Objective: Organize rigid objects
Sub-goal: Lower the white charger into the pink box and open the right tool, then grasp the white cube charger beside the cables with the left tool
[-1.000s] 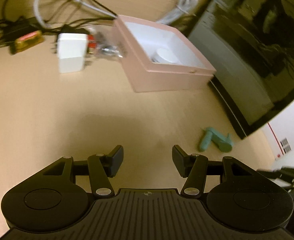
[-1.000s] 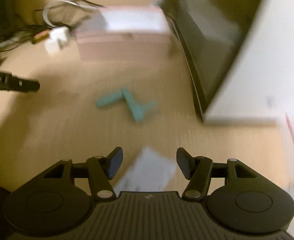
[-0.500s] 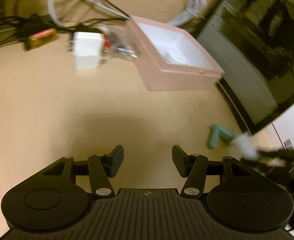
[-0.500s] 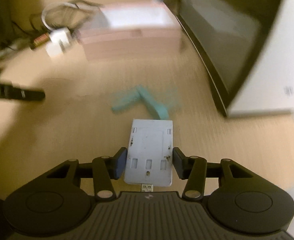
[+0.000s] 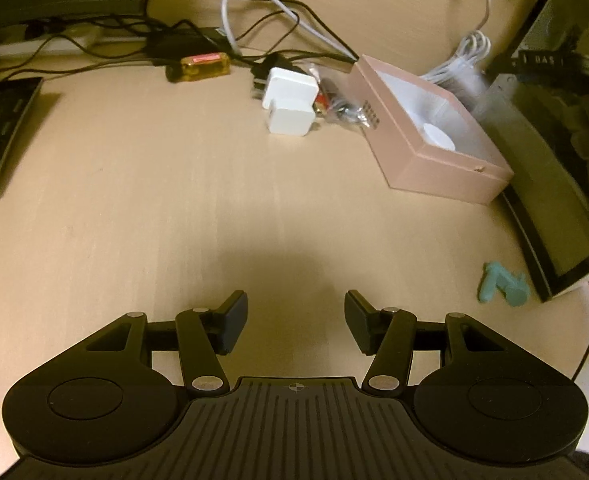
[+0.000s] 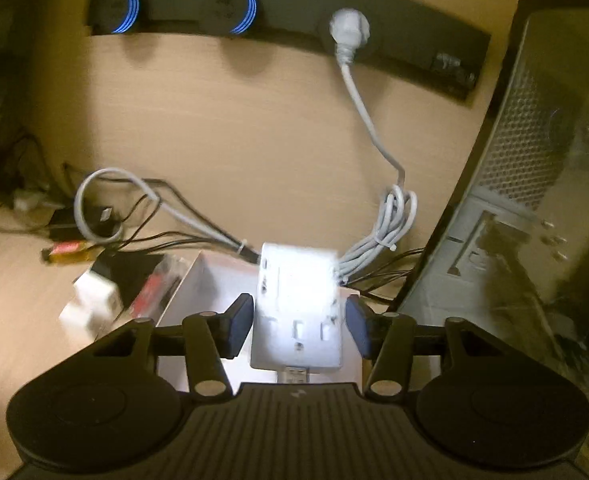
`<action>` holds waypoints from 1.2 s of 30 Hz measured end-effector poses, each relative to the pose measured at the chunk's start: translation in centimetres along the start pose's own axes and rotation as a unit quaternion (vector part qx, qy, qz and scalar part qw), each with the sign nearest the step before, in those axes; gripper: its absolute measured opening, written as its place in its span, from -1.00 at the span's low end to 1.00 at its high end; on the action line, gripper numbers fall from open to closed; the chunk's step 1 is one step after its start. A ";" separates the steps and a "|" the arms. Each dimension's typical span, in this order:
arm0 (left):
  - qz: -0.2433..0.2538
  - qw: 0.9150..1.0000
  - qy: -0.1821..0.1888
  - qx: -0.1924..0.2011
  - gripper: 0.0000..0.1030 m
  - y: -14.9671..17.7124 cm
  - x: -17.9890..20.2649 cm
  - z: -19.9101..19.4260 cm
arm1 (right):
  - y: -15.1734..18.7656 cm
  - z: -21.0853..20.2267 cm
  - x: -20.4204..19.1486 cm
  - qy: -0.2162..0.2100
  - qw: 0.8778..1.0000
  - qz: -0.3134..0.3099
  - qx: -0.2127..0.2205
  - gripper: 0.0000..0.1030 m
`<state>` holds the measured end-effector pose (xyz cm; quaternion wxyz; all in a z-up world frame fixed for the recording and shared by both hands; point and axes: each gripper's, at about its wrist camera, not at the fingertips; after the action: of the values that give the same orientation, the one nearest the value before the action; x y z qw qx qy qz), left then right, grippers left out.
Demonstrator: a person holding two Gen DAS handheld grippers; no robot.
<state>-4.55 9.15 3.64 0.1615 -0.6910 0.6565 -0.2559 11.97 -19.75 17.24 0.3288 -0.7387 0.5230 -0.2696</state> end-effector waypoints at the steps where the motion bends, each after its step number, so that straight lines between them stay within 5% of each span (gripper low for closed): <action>1: 0.000 1.000 -0.003 0.001 0.13 0.1 -0.1 0.0 | -0.2 0.3 0.4 0.002 1.000 0.010 0.001 0.04; 4: -0.010 1.000 -0.013 -0.002 0.13 0.2 -0.3 0.5 | 1.5 -0.9 0.5 -0.019 0.999 0.031 0.011 0.29; 9: -0.003 1.000 -0.003 0.022 0.13 -1.5 0.6 1.0 | 7.7 -3.0 -2.8 -0.008 1.000 -0.016 0.007 0.30; 18: 0.059 0.992 -0.020 0.106 0.13 -11.0 4.3 4.8 | 16.1 -6.1 -6.7 -0.038 0.999 0.011 -0.022 0.34; 27: 0.079 0.989 -0.089 0.091 0.13 -17.0 6.6 11.0 | 19.5 -6.8 -6.6 -0.022 0.997 0.045 -0.059 0.34; 36: 0.080 0.985 -0.136 0.073 0.31 -17.5 7.2 13.9 | 20.6 -6.5 -5.5 -0.015 0.994 0.068 -0.079 0.34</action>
<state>17.78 1.97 3.13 0.3197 -0.6507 0.6612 -0.1929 -6.82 -20.72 5.31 0.2952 -0.7290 0.5867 -0.1930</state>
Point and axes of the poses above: each gripper's, at about its wrist camera, not at the fingertips, and z roughly the way its jaws point, x to its right, y to its underside, and after that the axes turned 12 degrees about -y, right-handed
